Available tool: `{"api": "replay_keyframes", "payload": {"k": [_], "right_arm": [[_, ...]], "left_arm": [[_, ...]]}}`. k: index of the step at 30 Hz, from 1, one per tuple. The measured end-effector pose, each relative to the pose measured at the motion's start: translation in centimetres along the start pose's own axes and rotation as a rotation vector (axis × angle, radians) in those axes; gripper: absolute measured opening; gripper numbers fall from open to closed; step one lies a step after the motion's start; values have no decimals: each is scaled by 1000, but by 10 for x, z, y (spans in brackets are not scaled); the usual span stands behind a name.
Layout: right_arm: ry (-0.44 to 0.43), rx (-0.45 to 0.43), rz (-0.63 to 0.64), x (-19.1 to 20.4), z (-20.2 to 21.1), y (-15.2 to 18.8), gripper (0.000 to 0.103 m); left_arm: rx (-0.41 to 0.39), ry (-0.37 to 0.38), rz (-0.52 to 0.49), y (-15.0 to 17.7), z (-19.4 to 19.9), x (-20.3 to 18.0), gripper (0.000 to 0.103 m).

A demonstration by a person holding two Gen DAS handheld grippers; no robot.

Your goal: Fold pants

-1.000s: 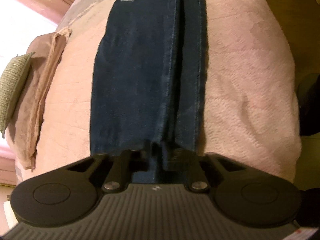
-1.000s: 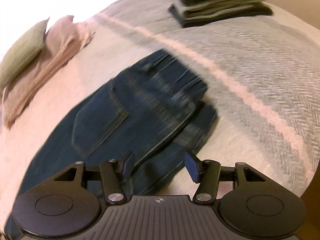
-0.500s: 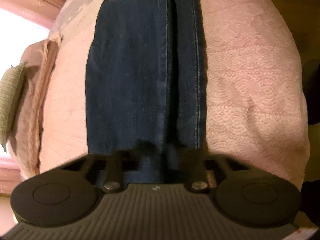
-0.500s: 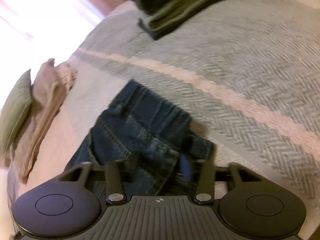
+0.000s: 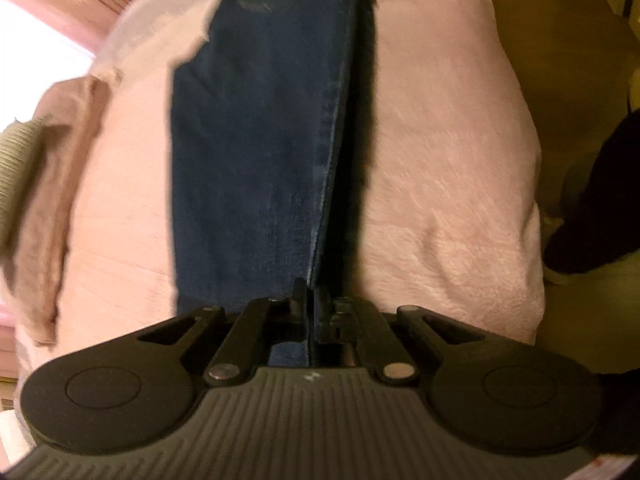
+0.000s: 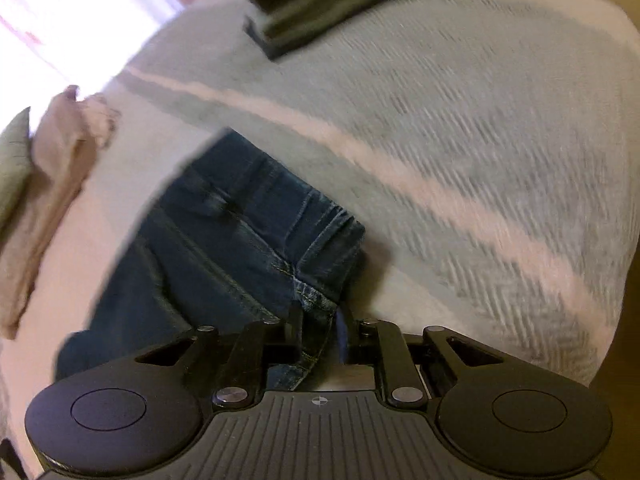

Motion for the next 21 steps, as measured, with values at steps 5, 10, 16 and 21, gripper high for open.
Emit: {"api": "replay_keyframes", "payload": {"k": [5,10,16,21], "right_arm": [[42,-45,74,10,21,11,22],[76,-37,129,30,39,40,39],[40,44,315,105,28,126,50],[-19,112,453,189,2,222,51]], "left_arm": [[27,25,37,9,-4,2,7],[55,47,166,44,16,20,15],[105,10,325,125,29,38,19],[135,-34,356,211,25,41,25]]}}
Point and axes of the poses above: each gripper's, at about its wrist camera, not at the fingertips, and z roughly against the way its jaws point, x to its left, y to its underside, the point moved 6 cm from there along -z, roughly the way its jaws point, and after that the axes turned 12 degrees about x, right-handed, at the moved point
